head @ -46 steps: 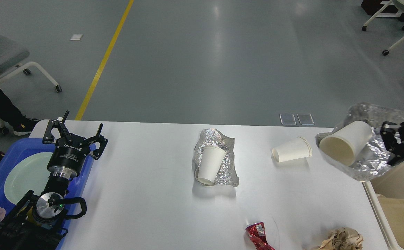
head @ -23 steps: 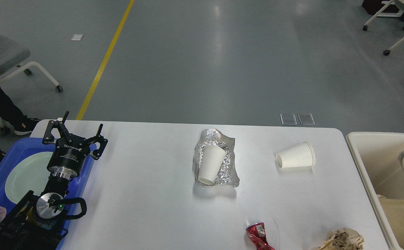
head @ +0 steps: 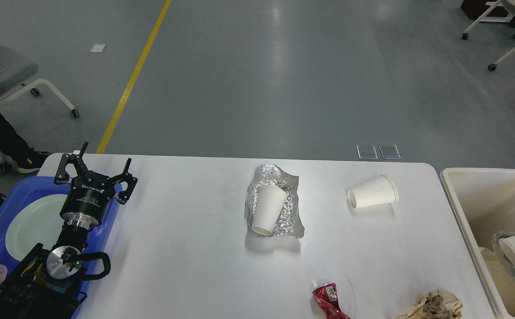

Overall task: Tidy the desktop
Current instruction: 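Release the foil and cup inside the white bin, then raise the right gripper and move it toward the lone white paper cup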

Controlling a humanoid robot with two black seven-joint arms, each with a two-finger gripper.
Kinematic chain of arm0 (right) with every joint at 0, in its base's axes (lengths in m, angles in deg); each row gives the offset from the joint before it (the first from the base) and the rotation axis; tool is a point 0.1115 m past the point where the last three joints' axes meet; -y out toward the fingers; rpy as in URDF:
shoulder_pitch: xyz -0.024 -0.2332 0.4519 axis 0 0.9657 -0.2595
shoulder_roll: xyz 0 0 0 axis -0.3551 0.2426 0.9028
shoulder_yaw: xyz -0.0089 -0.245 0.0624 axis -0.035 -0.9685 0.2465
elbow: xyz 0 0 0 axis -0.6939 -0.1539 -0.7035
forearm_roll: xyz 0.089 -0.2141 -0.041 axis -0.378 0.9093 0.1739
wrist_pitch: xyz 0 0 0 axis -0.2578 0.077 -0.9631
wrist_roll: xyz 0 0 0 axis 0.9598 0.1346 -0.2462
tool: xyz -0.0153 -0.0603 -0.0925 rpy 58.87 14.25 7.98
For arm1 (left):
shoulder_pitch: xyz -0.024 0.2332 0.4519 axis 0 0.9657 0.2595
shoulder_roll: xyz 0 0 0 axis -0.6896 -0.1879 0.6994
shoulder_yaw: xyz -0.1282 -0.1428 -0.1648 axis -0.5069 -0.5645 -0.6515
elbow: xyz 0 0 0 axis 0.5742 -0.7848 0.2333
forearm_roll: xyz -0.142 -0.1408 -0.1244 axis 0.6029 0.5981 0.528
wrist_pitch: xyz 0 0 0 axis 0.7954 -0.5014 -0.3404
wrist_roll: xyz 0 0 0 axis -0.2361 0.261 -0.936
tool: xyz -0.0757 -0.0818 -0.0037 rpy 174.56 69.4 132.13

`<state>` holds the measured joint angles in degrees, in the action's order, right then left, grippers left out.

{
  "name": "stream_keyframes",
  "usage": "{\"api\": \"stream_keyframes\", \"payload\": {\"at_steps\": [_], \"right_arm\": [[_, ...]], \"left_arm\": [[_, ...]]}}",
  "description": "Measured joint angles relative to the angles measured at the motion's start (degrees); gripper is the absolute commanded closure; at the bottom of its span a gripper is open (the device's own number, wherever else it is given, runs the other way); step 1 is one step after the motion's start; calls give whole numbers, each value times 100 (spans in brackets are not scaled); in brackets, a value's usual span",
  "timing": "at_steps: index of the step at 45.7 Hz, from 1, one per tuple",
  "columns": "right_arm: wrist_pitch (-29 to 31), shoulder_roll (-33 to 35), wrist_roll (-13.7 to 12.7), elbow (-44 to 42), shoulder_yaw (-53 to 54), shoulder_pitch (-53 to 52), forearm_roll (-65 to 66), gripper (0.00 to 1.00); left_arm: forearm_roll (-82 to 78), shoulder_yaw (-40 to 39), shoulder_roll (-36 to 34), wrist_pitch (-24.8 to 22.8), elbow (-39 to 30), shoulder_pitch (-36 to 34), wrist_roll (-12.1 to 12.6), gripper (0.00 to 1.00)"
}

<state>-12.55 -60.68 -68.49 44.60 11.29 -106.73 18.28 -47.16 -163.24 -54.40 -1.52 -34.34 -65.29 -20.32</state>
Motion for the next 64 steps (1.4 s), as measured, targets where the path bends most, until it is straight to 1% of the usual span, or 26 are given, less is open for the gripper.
{"api": "stream_keyframes", "payload": {"at_steps": [4,8,9,12,13,14,18,21,38,41,45,46,50,54,59,64], "right_arm": [[-62,-250,-8,-361,23,285,-18,100],[-100,-320,-13,-475,29,375,-25,100],[-103,-328,-14,-481,29,390,-25,99],[-106,-337,-14,-485,25,434,-9,39],[-109,-337,-14,-485,22,447,-1,23],[-113,-337,-14,-486,16,458,7,15],[-148,-337,11,-503,-13,482,25,11],[-173,-336,19,-505,-19,483,29,0],[-146,-255,23,-393,17,379,39,0],[-110,-148,23,-264,21,214,50,0],[-83,123,21,143,-36,-159,80,0],[-72,251,9,464,-103,-444,166,0],[-46,458,-16,1159,-360,-1204,600,0],[129,640,-28,2082,-857,-2214,1165,0],[733,685,-26,3244,-1589,-3626,1467,0],[1578,441,-25,3894,-2122,-4813,1506,0]], "left_arm": [[-2,0,0,0,0,0,0,1],[-2,0,0,0,0,0,0,1],[-1,0,-1,0,0,0,0,1],[-1,0,-3,0,1,0,0,1],[-1,0,-4,0,1,0,0,1],[-1,0,-5,0,1,0,0,1],[-1,0,-5,0,1,0,0,1],[-1,0,-5,0,1,0,0,1],[-1,1,-6,0,1,-9,-1,1],[-1,1,-6,0,1,-9,-3,1],[-1,1,-6,0,1,-9,-5,1],[-1,1,-6,0,1,-9,-5,1],[-1,1,-6,0,1,-9,-4,1],[-1,1,-6,0,1,-10,-4,1],[-1,1,-6,0,1,-10,-4,1],[-1,1,-6,0,1,-10,-4,1]]}}
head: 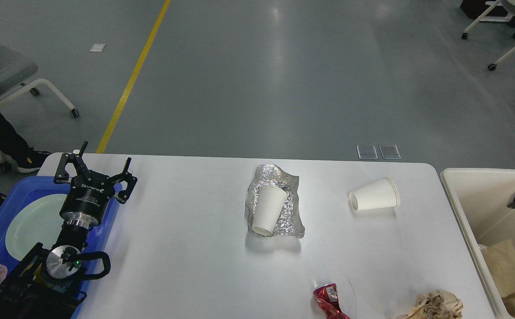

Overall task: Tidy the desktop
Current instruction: 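Raise the right gripper and move it toward the lone white paper cup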

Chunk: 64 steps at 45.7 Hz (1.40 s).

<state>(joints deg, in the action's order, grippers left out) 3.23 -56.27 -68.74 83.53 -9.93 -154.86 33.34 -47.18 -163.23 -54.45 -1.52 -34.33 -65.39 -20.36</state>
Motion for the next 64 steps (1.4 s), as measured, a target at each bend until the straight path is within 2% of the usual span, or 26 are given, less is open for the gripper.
{"api": "stream_keyframes", "payload": {"at_steps": [8,14,16,27,33,56,60,64], "right_arm": [[1973,-834,0,677,-480,-1802,-13,0],[2821,-1200,-2,1401,-435,-3058,-45,0],[2988,-1220,-2,2015,-260,-3753,-58,0],[2967,-1155,8,4101,146,-5635,-152,0],[2868,-1170,27,4662,198,-5970,-396,0],[2826,-1114,41,4591,487,-5690,-518,0],[2613,-1169,25,4315,640,-5332,-510,0],[2149,-1296,4,3813,788,-4790,-558,0]], "left_arm": [[0,0,2,0,0,1,1,1],[0,0,2,0,0,8,4,1],[1,0,1,0,0,9,4,1],[5,-1,0,0,0,11,4,1],[5,-1,0,0,0,11,-4,1],[5,-1,0,0,0,9,-6,1],[5,-1,0,0,0,2,-6,1],[4,-1,0,0,0,1,-6,1]]}}
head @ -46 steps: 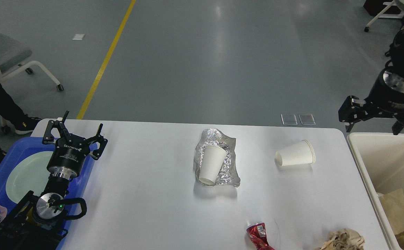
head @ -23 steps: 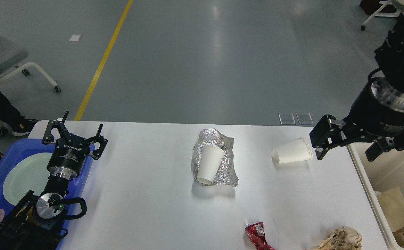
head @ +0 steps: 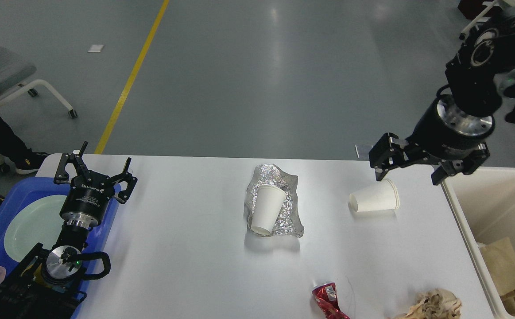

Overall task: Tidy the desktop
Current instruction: 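Raise the right gripper and move it toward the lone white paper cup, then lower the right gripper and grasp the white paper cup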

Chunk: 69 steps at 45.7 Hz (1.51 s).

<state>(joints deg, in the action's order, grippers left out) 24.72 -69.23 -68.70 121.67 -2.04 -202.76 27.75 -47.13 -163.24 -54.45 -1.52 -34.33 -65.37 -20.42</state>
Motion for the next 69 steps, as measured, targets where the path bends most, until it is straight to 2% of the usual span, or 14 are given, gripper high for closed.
{"api": "stream_keyframes", "payload": {"at_steps": [5,10,14,21,26,29,34,38,45,59,69], "right_arm": [[-697,-178,-26,-690,61,836,-440,0],[-1089,-314,-74,-1389,73,1582,-991,0],[-1226,-506,-124,-2225,80,2435,-1391,0],[-1344,-864,-147,-4192,262,4366,-2358,0],[-1370,-928,-150,-5484,846,5543,-2851,0],[-1421,-965,-151,-5960,1305,6032,-2941,0],[-1841,-968,-151,-6242,1924,6548,-2964,0],[-2763,-970,-141,-6287,2206,6934,-2934,0],[-3672,-1064,-124,-6348,2414,7271,-2916,0],[-3878,-1106,-67,-6881,3277,7551,-2900,0],[-3872,-1220,-59,-7075,3395,7706,-2894,0]], "left_arm": [[-4,0,0,0,0,0,0,1],[-7,0,0,0,0,2,0,1],[-8,0,0,0,0,2,0,1],[-7,0,0,0,-1,2,4,1],[-6,0,1,0,-1,1,4,1],[-7,0,3,0,-1,1,4,1],[-7,0,3,0,-1,0,4,1],[-6,0,4,0,-1,0,4,1],[-7,0,3,0,-1,0,4,1],[-5,0,2,0,-1,-1,7,1],[-5,0,8,0,-1,-1,9,1]]}}
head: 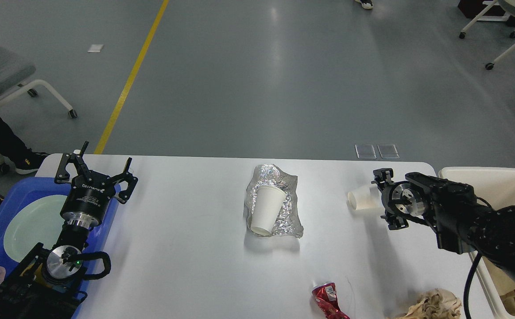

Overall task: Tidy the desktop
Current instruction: 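Lower the right gripper and grasp the white paper cup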

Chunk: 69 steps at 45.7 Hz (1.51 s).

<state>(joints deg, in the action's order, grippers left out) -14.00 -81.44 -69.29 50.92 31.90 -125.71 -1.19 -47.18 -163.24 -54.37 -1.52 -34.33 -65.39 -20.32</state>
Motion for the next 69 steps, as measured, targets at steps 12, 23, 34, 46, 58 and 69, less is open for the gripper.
{"api": "stream_keyframes", "payload": {"at_steps": [12,23,34,46,58,69], "right_arm": [[-30,-141,83,-122,33,76,0,0],[-29,-302,240,-278,28,108,0,0],[-33,-481,261,-313,20,143,11,1],[-35,-538,262,-456,-21,215,17,10],[-35,-528,324,-510,30,297,6,26],[-36,-542,375,-519,39,307,-1,33]], "left_arm": [[0,0,-7,0,0,0,-2,1],[0,0,-6,0,0,0,-6,1],[0,0,-5,0,0,0,-6,1],[0,0,-5,0,0,0,-6,1],[0,0,-5,0,0,0,-5,1],[0,0,-3,0,0,0,0,1]]}}
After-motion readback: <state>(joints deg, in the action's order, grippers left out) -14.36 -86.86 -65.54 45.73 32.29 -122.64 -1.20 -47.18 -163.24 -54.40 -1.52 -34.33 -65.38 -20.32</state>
